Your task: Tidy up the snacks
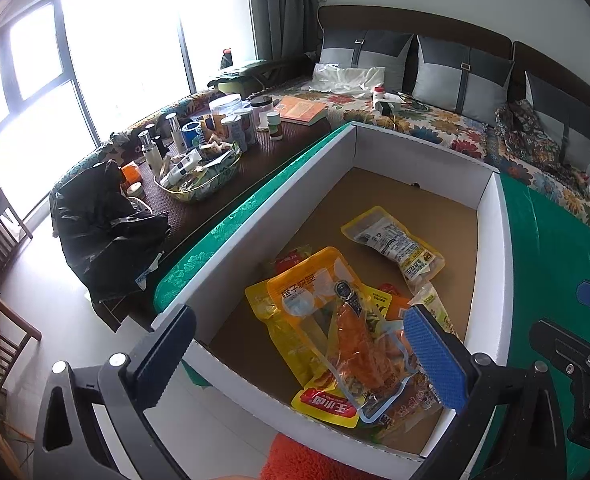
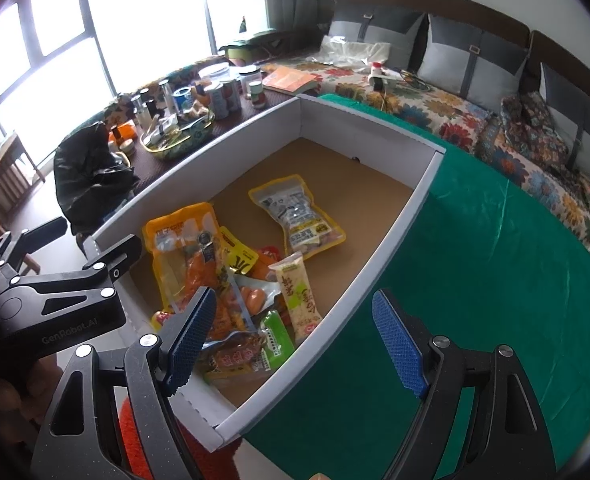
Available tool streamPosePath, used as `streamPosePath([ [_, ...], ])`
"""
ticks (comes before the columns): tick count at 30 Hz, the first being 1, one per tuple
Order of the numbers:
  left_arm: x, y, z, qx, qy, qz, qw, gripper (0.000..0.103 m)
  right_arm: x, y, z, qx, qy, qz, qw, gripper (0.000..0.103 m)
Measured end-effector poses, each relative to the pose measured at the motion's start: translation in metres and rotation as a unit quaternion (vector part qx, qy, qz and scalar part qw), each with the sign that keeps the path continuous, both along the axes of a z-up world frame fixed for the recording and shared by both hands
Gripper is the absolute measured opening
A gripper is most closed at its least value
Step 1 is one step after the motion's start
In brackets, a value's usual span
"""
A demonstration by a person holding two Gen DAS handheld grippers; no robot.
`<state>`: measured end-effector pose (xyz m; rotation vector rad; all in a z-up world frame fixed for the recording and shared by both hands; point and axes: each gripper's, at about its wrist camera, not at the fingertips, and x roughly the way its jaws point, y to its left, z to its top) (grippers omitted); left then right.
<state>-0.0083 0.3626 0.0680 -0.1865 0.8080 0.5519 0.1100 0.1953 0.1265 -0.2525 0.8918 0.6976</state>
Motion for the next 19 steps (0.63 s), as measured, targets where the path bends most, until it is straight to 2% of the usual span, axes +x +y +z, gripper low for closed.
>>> streamPosePath([
  [19, -0.0009, -0.0035, -0.0028, -0.008, 0.001, 0.0, 1.0, 0.103, 0.0005, 0.0003, -0.001, 0.0, 0.003, -0.001, 1.0, 0.083],
])
